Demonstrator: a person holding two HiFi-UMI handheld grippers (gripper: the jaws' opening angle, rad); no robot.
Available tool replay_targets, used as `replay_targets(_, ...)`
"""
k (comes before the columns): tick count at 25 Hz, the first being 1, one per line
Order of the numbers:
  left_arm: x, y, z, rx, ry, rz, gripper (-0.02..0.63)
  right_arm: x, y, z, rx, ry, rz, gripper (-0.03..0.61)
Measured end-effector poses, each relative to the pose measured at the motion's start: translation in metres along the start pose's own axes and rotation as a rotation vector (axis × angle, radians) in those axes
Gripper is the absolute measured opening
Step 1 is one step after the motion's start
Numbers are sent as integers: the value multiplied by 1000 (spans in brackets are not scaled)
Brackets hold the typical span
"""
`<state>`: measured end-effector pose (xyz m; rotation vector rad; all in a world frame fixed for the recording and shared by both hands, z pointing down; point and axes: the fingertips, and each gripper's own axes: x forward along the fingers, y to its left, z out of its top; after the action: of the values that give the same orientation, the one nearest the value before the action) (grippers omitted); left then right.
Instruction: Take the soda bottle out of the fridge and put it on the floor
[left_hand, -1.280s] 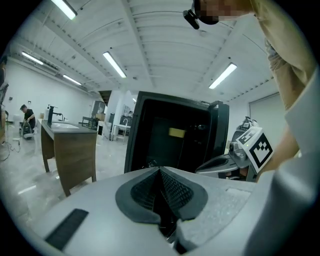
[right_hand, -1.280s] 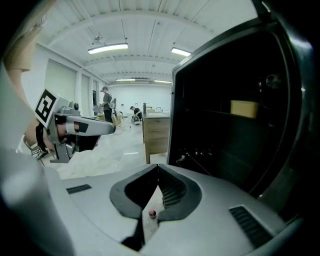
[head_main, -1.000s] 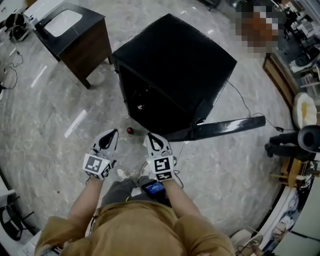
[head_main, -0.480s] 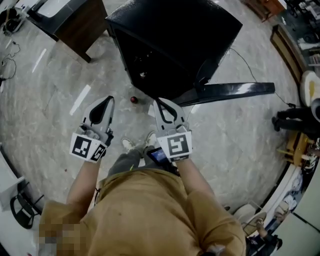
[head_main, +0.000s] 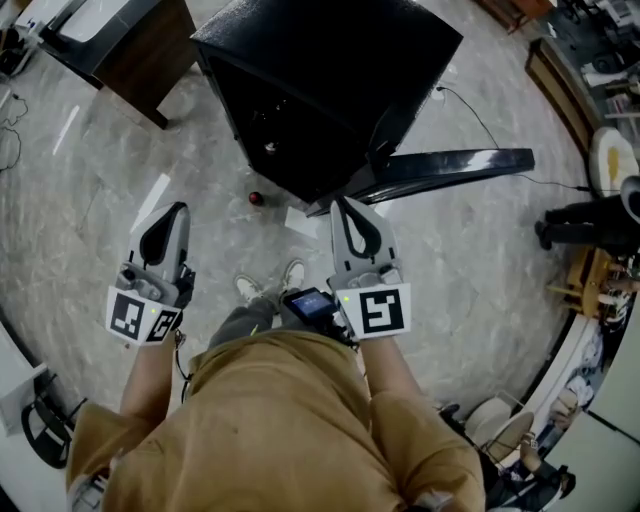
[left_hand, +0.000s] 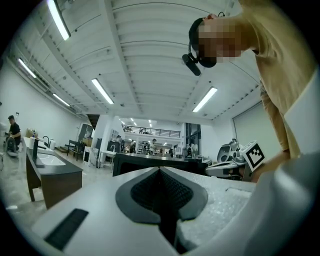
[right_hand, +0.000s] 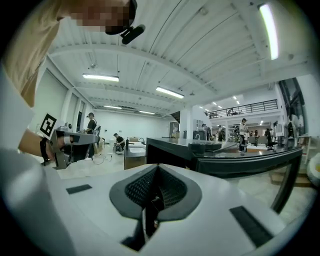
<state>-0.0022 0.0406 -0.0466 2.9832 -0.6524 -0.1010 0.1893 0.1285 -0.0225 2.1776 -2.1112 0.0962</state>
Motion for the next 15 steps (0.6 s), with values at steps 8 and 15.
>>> replay_targets(8,-31,4,36,43,-42,15,2,-32,-17,31,16,-43,-75,2)
replay_targets(15,-66,28,77,106,-127,129,2,-73,-41,63,-9,-89,-155,2)
